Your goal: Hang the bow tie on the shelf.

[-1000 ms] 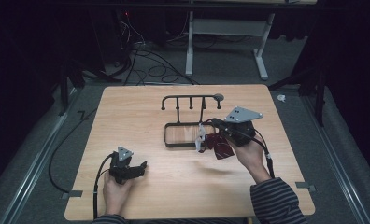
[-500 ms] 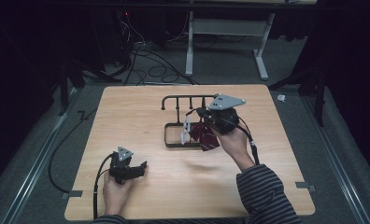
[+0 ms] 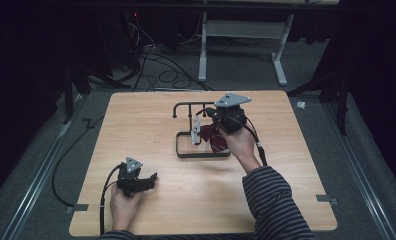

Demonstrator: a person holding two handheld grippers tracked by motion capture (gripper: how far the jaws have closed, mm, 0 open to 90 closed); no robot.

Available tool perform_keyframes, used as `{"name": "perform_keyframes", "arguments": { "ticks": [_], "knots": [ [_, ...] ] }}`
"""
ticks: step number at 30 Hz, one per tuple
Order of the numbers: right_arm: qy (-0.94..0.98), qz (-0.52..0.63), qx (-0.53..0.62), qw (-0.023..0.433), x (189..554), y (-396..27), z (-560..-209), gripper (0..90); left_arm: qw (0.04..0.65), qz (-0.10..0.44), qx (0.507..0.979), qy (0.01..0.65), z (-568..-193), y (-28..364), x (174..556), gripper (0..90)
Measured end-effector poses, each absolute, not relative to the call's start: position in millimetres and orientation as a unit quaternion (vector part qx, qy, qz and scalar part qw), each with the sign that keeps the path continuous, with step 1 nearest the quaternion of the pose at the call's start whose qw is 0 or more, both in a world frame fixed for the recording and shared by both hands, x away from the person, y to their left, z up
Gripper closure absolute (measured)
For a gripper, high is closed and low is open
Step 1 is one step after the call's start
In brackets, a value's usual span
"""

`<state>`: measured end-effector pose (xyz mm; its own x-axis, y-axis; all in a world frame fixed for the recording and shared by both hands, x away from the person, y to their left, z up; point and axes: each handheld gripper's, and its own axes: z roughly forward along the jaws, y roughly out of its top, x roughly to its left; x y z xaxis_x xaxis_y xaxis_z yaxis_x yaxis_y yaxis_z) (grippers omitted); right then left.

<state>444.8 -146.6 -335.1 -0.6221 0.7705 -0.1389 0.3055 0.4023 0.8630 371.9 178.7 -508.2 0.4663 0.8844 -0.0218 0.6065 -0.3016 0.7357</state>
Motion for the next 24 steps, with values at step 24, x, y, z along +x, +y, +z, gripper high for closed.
{"name": "perform_keyframes", "arguments": {
  "ticks": [24],
  "knots": [
    [0.794, 0.407, 0.365, 0.267, 461.2, -137.6, -336.5, 90.0, 0.349, 0.197, 0.783, 0.476, -507.9, 179.2, 371.9, 20.2]
  ]
}}
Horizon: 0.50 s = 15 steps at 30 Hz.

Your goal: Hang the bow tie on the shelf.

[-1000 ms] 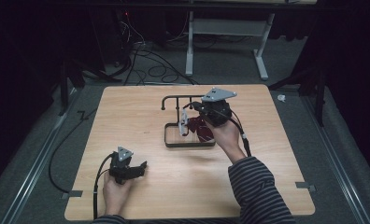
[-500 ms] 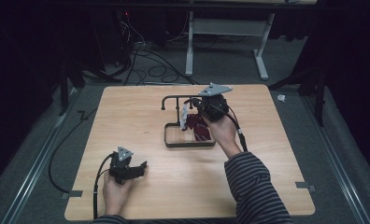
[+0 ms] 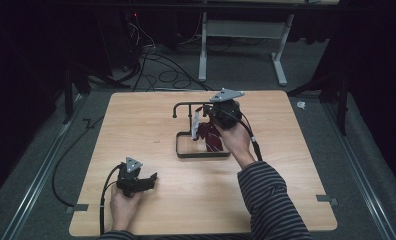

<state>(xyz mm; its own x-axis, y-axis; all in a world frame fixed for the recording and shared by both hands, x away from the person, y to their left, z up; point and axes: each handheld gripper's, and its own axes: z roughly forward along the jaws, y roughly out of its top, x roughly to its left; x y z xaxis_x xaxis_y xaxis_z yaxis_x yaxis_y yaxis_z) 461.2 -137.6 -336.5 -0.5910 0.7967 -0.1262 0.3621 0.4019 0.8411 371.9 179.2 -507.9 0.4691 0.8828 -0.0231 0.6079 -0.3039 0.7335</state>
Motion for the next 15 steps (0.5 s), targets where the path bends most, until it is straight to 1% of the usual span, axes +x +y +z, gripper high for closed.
{"name": "perform_keyframes", "arguments": {
  "ticks": [5, 8, 15],
  "knots": [
    [0.791, 0.402, 0.379, 0.263, 464.1, -141.3, -337.9, 90.0, 0.348, 0.197, 0.783, 0.476, -507.9, 179.2, 371.9, 20.2],
    [0.790, 0.402, 0.383, 0.261, 464.7, -142.3, -338.0, 86.9, 0.348, 0.197, 0.783, 0.476, -507.9, 179.2, 371.9, 20.3],
    [0.792, 0.399, 0.383, 0.260, 464.6, -143.8, -337.8, 86.1, 0.348, 0.198, 0.783, 0.476, -507.9, 179.1, 371.9, 20.2]
  ]
}}
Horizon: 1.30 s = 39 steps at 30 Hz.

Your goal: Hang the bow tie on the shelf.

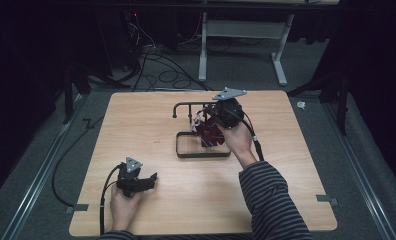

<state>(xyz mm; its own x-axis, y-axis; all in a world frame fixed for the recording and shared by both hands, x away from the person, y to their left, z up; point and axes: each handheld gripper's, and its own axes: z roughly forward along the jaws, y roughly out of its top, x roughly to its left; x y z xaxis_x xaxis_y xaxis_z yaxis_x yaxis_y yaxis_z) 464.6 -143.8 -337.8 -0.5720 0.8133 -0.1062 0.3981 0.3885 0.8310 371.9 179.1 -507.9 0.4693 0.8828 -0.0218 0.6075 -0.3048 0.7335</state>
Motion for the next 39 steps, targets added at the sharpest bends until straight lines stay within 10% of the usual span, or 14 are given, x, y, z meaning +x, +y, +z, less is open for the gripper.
{"name": "perform_keyframes", "arguments": {
  "ticks": [39],
  "knots": [
    [0.761, 0.453, 0.405, 0.228, 417.4, -231.0, -326.3, 70.4, 0.349, 0.199, 0.782, 0.477, -508.1, 178.5, 371.8, 20.3]
  ]
}}
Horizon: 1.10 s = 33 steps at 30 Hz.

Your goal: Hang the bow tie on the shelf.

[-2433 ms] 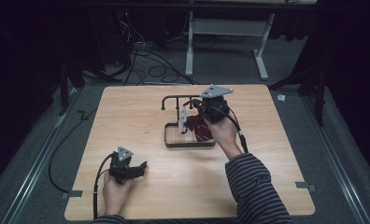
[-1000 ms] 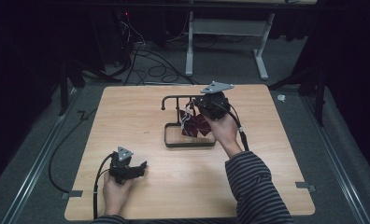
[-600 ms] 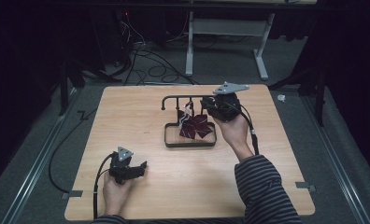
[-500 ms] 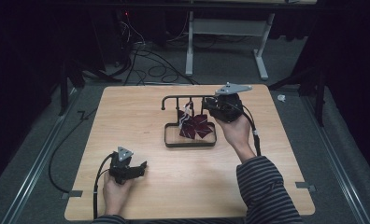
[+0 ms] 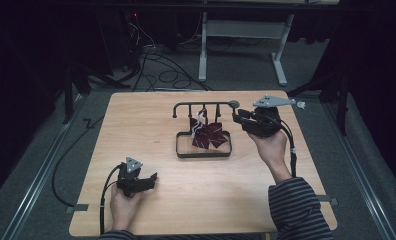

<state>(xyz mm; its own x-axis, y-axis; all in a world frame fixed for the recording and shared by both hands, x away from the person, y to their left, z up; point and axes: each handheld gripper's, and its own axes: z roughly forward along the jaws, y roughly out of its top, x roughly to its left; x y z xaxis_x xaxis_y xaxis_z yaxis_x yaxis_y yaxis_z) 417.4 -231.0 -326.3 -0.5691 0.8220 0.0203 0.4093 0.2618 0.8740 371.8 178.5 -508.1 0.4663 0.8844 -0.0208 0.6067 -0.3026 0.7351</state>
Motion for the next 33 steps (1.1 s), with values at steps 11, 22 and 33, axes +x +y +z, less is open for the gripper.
{"name": "perform_keyframes", "arguments": {
  "ticks": [11, 22, 33],
  "knots": [
    [0.747, 0.462, 0.421, 0.228, 404.5, -254.7, -332.5, 69.7, 0.349, 0.199, 0.782, 0.477, -508.1, 178.5, 371.8, 20.3],
    [0.737, 0.465, 0.433, 0.231, 391.0, -274.5, -340.0, 69.0, 0.349, 0.199, 0.782, 0.477, -508.1, 178.5, 371.8, 20.2],
    [0.730, 0.464, 0.442, 0.237, 379.7, -288.7, -346.8, 68.5, 0.349, 0.199, 0.782, 0.477, -508.1, 178.5, 371.8, 20.2]
  ]
}}
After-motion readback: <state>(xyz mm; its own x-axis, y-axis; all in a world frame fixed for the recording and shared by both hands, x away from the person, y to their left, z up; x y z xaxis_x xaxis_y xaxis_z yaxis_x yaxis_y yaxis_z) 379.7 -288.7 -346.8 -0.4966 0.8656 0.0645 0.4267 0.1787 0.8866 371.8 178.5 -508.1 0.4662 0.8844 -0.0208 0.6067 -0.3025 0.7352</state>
